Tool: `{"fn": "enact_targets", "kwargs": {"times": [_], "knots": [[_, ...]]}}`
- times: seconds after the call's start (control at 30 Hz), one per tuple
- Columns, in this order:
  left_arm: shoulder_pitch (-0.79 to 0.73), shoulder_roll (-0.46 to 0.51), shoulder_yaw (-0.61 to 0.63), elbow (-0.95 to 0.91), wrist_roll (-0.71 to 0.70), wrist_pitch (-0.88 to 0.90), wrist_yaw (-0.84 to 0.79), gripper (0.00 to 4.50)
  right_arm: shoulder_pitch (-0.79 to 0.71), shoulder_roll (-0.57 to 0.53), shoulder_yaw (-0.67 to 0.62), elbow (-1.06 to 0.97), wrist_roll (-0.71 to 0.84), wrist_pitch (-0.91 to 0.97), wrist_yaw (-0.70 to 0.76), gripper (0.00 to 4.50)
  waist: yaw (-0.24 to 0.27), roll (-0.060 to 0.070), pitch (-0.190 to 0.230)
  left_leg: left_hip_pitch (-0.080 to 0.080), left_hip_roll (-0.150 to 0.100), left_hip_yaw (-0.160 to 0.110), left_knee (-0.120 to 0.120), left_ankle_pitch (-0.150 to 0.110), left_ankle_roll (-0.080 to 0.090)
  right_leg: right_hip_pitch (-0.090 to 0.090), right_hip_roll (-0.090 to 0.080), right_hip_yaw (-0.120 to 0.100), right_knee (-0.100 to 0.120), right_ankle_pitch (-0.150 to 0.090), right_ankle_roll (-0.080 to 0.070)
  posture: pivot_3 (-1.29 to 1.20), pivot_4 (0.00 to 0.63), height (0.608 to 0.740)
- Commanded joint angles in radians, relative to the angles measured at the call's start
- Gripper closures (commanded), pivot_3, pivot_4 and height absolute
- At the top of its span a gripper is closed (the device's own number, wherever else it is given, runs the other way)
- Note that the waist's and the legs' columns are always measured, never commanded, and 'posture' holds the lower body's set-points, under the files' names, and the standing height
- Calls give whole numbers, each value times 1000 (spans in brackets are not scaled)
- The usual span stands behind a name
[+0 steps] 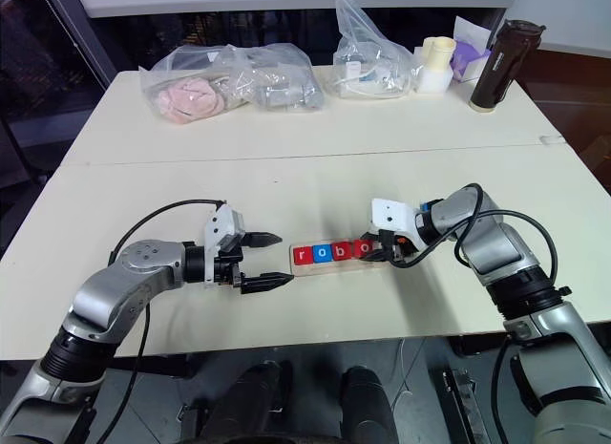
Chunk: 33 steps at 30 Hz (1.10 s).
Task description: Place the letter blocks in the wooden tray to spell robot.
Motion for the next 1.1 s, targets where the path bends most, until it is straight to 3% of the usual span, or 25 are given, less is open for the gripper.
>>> {"fn": "enact_targets", "kwargs": {"times": [0.03, 0.27, 0.7, 1.1], "knots": [[-6, 0, 19, -36, -16, -6, 1, 0, -26, 9, -5, -1, -5, -13, 5, 3372, 0, 0, 0, 0, 0, 0, 0, 0, 0, 0, 0, 0, 0, 0, 0, 0, 150, 725], [-8, -2, 18, -35, -17, -6, 4, 0, -35, 24, -6, 12, -16, -18, 8, 110, 0, 0, 0, 0, 0, 0, 0, 0, 0, 0, 0, 0, 0, 0, 0, 0, 150, 725], [-15, -9, 9, -27, -13, -11, 2, 0, -21, -18, -52, -6, -11, -22, -4, 43, 0, 0, 0, 0, 0, 0, 0, 0, 0, 0, 0, 0, 0, 0, 0, 0, 150, 725], [-24, -19, 6, -25, -11, -7, 2, 0, -57, 13, -43, 41, -27, -50, -45, 43, -1, 0, 0, 0, 0, 0, 0, 0, 0, 0, 0, 0, 0, 0, 0, 0, 150, 725]]}}
